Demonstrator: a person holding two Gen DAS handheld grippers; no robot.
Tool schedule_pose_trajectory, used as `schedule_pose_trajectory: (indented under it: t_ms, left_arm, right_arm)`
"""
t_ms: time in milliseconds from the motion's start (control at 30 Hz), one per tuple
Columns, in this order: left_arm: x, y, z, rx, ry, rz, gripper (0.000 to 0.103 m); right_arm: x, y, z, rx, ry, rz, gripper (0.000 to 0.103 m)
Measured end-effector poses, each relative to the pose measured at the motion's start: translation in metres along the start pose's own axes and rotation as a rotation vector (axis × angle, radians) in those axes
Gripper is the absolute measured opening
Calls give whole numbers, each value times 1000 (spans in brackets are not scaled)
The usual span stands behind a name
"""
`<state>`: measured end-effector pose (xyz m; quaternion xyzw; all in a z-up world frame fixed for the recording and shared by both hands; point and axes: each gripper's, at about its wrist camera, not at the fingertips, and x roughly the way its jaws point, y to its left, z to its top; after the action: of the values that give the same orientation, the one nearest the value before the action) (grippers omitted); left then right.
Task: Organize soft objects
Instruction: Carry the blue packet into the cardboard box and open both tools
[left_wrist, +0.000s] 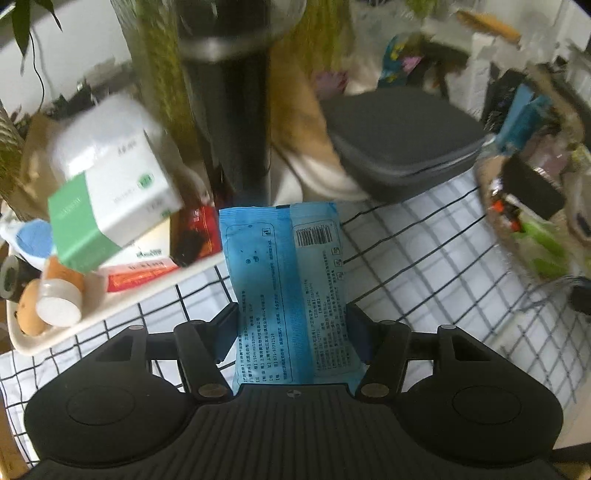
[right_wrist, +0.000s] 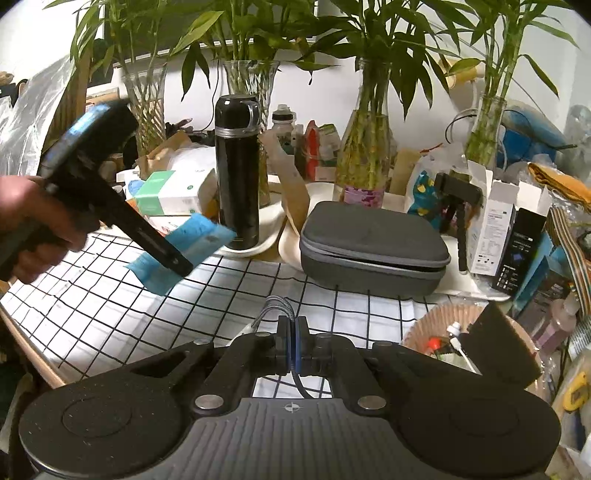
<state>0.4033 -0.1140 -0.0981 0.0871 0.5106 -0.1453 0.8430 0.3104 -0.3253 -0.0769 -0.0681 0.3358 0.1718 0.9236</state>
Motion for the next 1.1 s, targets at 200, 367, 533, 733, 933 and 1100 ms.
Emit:
schedule_pose_trajectory:
  t_ms: [200, 367, 533, 733, 933, 1100]
  left_arm:
    - [-42, 2, -6, 2, -89, -20, 60]
    - [-72, -1, -14, 21, -157, -19, 60]
    - [-102, -2, -24, 24, -203, -20, 60]
    - [-134, 0, -38, 15, -247, -14, 60]
    - [-154, 5, -55, -15, -268, -16, 60]
    - [-172, 6, -75, -20, -283, -13, 60]
  right_arm:
    - [-6, 0, -1, 19, -10, -1, 4]
    - [-12, 0, 1, 32, -38, -9, 4]
    - [-23, 1, 4, 47, -76, 6, 4]
    - [-48, 6, 12, 52, -158, 43, 4]
    - [-72, 16, 13, 50, -219, 109, 4]
    - [-94, 26, 14, 52, -280, 168, 4]
